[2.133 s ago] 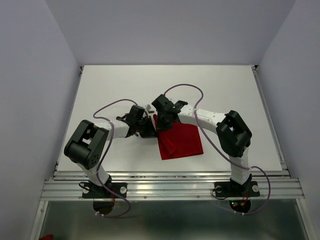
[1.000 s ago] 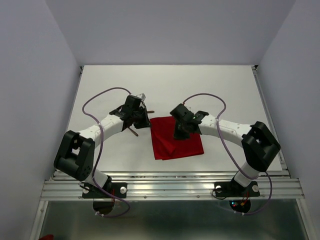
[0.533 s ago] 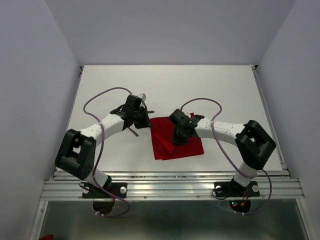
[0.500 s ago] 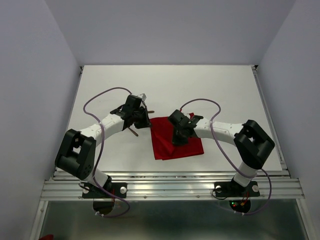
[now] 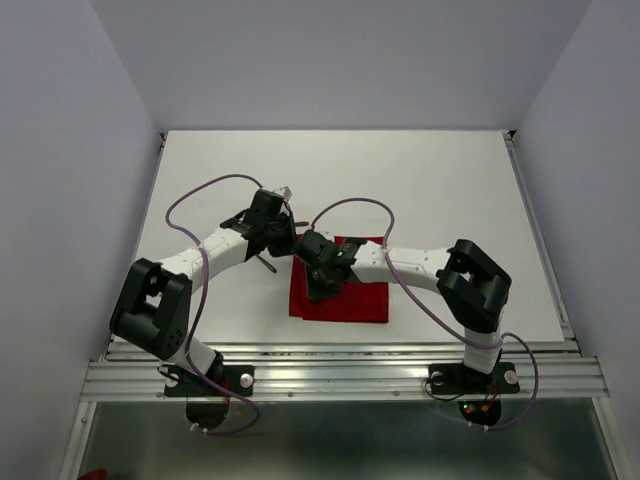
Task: Fold the napkin into a case and place the utensils inside
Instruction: Smooth out the square-folded napkin at the center of the board.
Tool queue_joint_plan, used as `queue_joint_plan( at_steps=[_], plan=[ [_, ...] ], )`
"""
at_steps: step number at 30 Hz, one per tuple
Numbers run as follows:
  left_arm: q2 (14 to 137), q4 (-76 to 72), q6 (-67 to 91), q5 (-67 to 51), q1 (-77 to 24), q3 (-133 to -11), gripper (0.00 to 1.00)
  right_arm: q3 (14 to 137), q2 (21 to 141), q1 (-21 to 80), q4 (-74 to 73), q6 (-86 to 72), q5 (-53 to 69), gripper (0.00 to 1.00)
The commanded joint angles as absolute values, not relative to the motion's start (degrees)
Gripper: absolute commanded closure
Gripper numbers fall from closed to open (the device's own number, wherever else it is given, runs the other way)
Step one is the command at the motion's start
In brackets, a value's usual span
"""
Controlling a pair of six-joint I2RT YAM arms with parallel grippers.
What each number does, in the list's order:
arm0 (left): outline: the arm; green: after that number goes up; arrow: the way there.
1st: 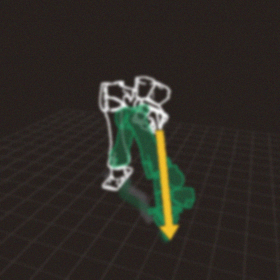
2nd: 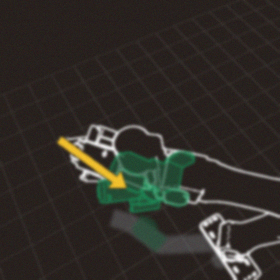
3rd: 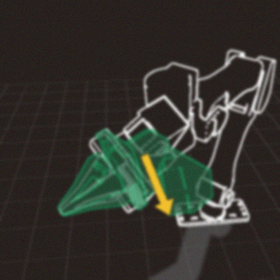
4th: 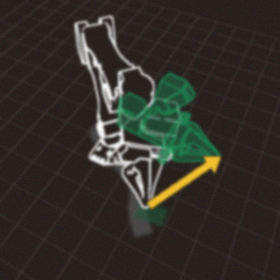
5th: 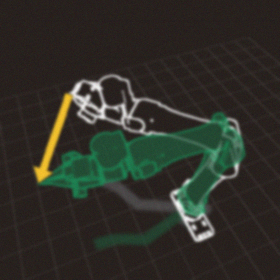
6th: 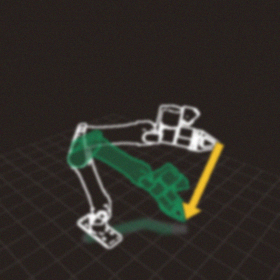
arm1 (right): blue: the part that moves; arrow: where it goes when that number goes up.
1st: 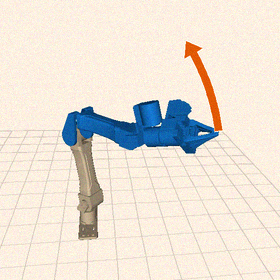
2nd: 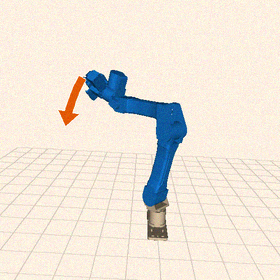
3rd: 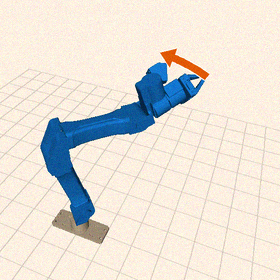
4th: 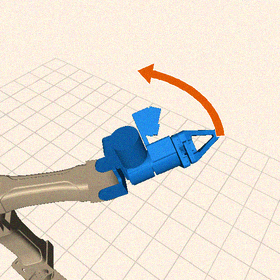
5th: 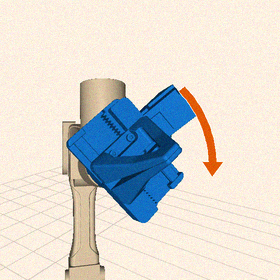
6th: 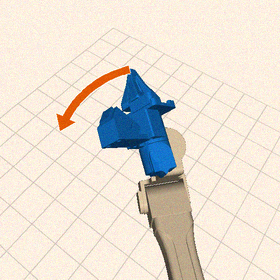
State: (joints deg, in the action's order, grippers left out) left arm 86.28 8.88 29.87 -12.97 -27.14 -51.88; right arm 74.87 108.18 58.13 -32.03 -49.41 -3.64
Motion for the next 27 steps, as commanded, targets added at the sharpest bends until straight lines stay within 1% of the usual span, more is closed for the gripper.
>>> queue_joint_plan(
  at_steps=[1, 7, 14, 20, 27],
  plan=[
    [84.72, 8.35, 29.27, -12.13, -26.98, -52.12, 1.0, 77.52, 107.06, 59.77, -31.64, -46.85, -4.56, 0.92],
    [86.74, 7.3, 29.18, -14.15, -27.07, -52.03, 1.0, 72.43, 99.85, 58.9, -31.9, -49.21, -11.86, 0.91],
    [91.49, 5.19, 28.57, -16.26, -27.07, -51.59, 1.0, 61.45, 93.43, 51.87, -31.91, -52.47, -11.95, 0.9],
    [92.11, 5.45, 28.21, -16.17, -27.07, -50.54, 1.0, 56.43, 89.92, 49.48, -32.61, -53.7, -12.48, 0.9],
    [91.41, 6.94, 27.16, -15.99, -27.07, -49.66, 1.0, 51.68, 89.03, 45.0, -32.61, -53.53, -12.65, 0.89]
  ],
)
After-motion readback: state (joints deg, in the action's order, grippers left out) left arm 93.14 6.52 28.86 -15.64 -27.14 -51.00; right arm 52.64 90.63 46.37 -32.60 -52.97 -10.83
